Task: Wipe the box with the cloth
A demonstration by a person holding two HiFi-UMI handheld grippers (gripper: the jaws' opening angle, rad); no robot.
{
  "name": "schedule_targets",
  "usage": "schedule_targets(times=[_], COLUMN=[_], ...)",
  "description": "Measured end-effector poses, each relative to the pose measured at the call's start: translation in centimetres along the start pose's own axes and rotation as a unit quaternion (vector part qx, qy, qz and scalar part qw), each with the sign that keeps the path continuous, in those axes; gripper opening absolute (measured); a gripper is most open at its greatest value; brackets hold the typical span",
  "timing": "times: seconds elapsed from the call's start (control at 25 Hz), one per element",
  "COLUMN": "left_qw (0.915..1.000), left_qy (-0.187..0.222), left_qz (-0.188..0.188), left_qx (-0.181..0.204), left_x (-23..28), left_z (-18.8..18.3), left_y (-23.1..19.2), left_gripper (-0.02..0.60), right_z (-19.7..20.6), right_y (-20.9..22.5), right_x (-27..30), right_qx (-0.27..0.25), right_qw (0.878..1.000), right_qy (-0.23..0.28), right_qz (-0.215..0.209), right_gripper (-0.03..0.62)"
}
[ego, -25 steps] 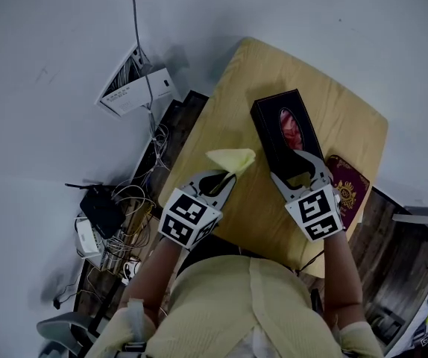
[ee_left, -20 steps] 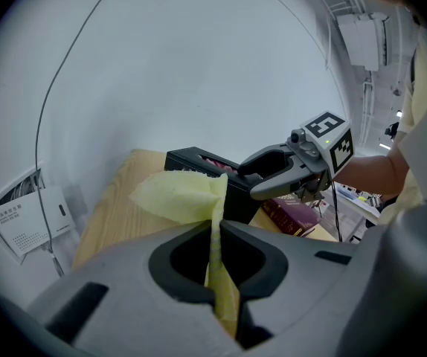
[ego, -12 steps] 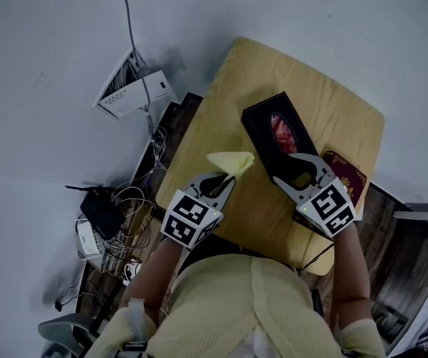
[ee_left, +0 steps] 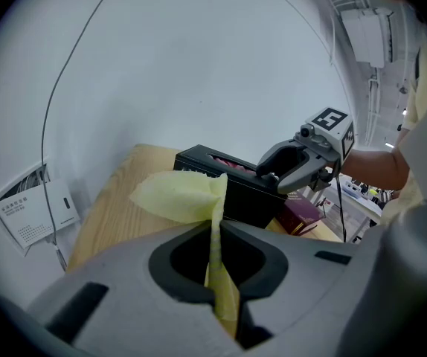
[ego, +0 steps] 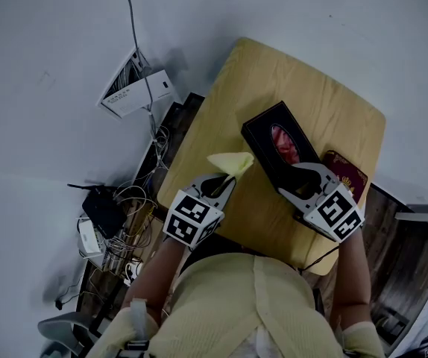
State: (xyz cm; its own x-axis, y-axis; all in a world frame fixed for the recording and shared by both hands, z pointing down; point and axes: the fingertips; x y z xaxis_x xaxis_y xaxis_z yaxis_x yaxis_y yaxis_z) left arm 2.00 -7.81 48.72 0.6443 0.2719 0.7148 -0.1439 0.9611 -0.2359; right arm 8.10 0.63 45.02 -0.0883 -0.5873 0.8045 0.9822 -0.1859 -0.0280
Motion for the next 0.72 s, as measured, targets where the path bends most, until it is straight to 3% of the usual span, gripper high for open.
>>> schedule_targets(times=[0.16,0.36,0.56,0.72], left_qw=[0.9999,0.9993,0.9968,0.9967], left_qy=[-0.003,-0.003,-0.005,-0.002], left_qz=[-0.010,-0.036,-0.077,-0.077], left_qx=[-0.002,-0.011,-0.023,-0.025], left_x=[0.4,1.3,1.8,2.9], left_z=[-0.2,-0.4,-0.6,-1.5], left_y=[-0.9,-2.5,-4.6,-5.3], left_gripper=[0.029,0.029,0.029,0.029], right_z=[0.4,0.9,0.1,-0.6], right_y=[-0.3,0.0,0.4,1.1], right_x=[-0.4,-0.4,-1.2,-2.9], right_qx=[0.013,0.037,0.081,0.113], right_qw=[1.000,0.999,0.994,0.987], right_qy=[0.002,0.009,0.054,0.099], right_qz=[-0.012,0.016,0.045,0.063], right_gripper=[0.202,0.202,0.202,0.195])
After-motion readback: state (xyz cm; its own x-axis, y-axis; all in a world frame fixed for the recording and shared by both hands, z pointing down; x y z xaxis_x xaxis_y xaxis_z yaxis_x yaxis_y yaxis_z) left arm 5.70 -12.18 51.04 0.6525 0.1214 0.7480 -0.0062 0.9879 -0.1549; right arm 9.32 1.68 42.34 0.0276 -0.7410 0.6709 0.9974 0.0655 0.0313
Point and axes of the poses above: the fingertips, and each gripper's own axes: x forward along the fingers, y to its right, z out of its underside, and after that the axes turned 13 degrees about -y, right-handed
